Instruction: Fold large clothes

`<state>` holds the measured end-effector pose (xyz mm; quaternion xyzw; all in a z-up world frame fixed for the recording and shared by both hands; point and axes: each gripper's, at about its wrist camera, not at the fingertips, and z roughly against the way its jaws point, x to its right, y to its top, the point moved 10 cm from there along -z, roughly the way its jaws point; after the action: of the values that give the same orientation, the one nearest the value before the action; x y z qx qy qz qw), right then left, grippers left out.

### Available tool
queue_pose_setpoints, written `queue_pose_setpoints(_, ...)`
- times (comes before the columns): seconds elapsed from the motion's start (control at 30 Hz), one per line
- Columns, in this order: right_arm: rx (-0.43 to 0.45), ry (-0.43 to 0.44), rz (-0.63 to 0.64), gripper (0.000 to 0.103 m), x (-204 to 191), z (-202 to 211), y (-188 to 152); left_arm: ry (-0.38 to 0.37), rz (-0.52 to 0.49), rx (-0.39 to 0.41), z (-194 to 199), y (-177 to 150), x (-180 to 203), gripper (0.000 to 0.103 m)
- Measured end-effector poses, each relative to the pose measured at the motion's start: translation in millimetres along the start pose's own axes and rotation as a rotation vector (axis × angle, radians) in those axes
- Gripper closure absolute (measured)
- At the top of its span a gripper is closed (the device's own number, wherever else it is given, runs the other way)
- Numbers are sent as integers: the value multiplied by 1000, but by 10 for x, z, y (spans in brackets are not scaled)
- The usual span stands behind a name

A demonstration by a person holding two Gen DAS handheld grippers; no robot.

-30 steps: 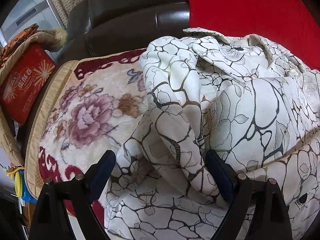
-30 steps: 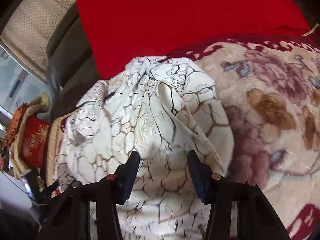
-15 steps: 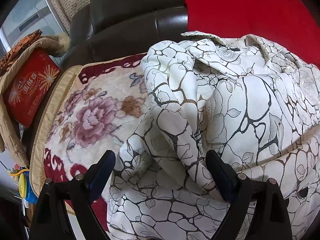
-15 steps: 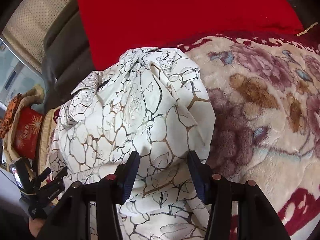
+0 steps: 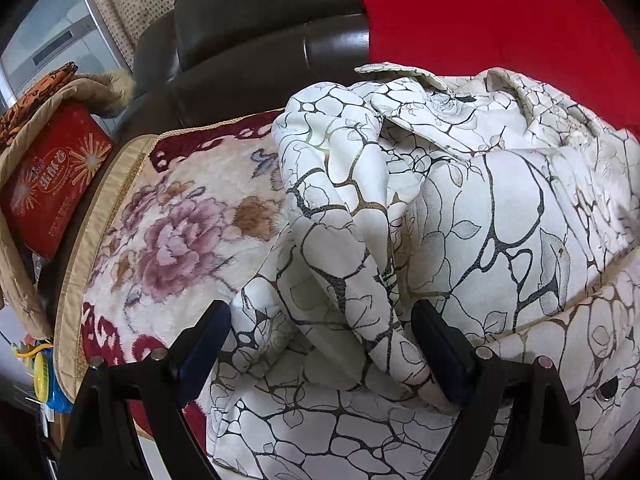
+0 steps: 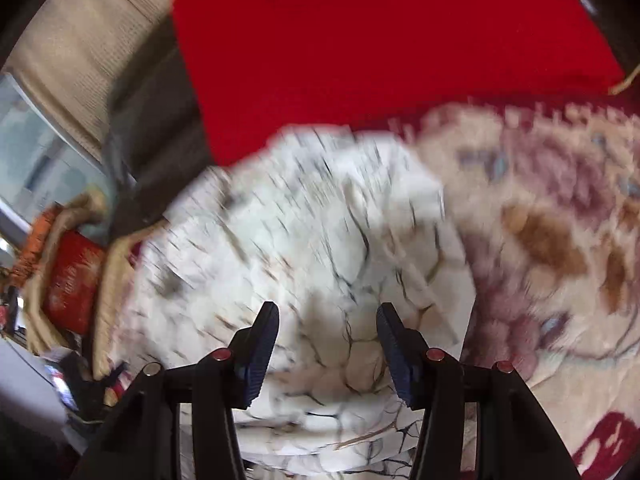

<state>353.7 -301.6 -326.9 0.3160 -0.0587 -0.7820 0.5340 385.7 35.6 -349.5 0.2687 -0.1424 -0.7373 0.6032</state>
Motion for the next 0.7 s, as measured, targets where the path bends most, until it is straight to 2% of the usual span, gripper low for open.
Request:
queue_pose_setpoints(0.13, 14, 18, 6, 48, -21, 47, 7, -10, 2, 6, 12, 8, -8, 11)
queue_pose_setpoints(0.37, 49, 73, -8, 46, -10, 443, -77, -19, 0, 45, 203, 34, -14, 11)
queue_pose_setpoints(0.6, 93, 116, 23, 44, -93, 840, -208, -43, -7, 116, 687, 38, -43, 11)
queue_pose_setpoints(0.7, 138, 124, 38, 44, -115, 1018, -253, -43, -11, 145, 929, 19, -99, 11)
